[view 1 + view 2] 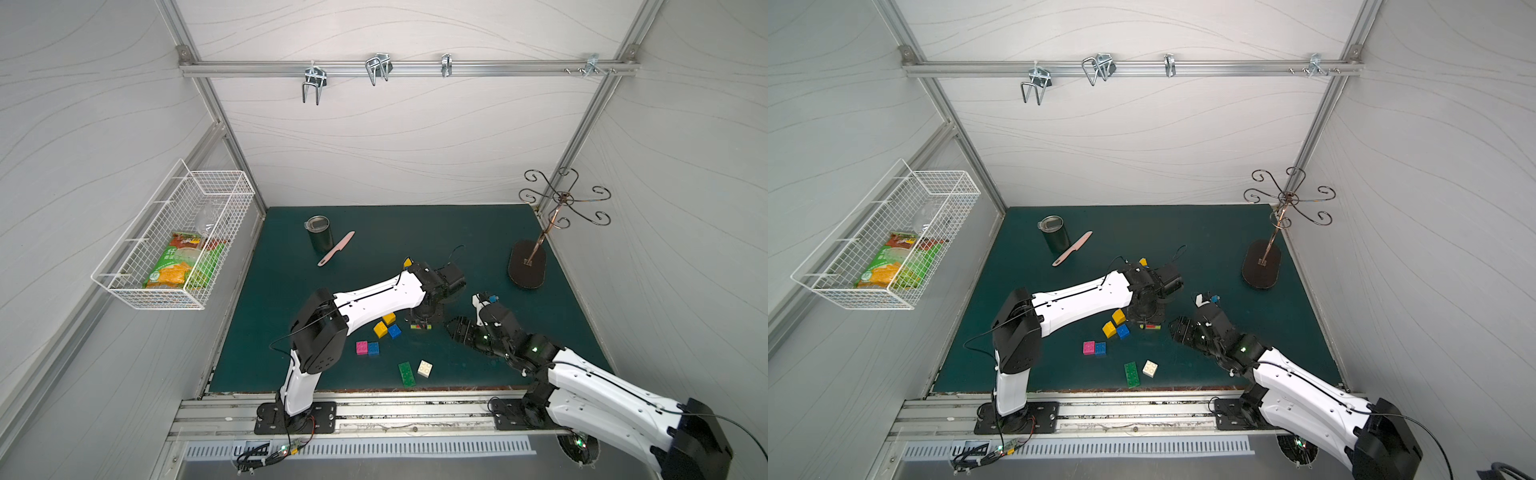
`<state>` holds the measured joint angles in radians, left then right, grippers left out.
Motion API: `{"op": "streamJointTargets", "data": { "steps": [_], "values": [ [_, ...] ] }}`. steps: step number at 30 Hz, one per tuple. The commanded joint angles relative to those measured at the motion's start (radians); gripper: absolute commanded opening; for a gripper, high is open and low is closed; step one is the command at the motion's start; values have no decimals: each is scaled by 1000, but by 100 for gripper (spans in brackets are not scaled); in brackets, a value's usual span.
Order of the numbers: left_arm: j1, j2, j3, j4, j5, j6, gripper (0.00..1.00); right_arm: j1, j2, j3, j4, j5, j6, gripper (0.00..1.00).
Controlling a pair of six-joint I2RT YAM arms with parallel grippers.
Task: Assemble the number 1 with lego
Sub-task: Pick up the lego brick from the center of the board, then assemble the lego brick with the lego brick.
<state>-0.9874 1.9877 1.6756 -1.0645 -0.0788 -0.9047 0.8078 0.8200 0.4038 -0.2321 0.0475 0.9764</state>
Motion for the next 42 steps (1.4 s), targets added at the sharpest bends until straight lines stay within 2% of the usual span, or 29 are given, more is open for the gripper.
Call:
{"op": "streamJointTargets", "data": {
  "steps": [1,4,10,26,42],
  "values": [
    [18,41,33,15,-6,35,9,-10,-20,-16,11,-3,-2,77],
    [27,58,44,26,-6,56,9,-15,-27,-21,15,-7,-1,80],
    [39,72,38,62,1,81,9,-27,-36,-29,11,-10,11,99],
    [45,112,21,112,30,109,9,-60,-93,-67,14,-8,47,99],
    [45,92,-26,99,30,79,8,-70,-60,-66,36,-26,44,99]
  ]
}}
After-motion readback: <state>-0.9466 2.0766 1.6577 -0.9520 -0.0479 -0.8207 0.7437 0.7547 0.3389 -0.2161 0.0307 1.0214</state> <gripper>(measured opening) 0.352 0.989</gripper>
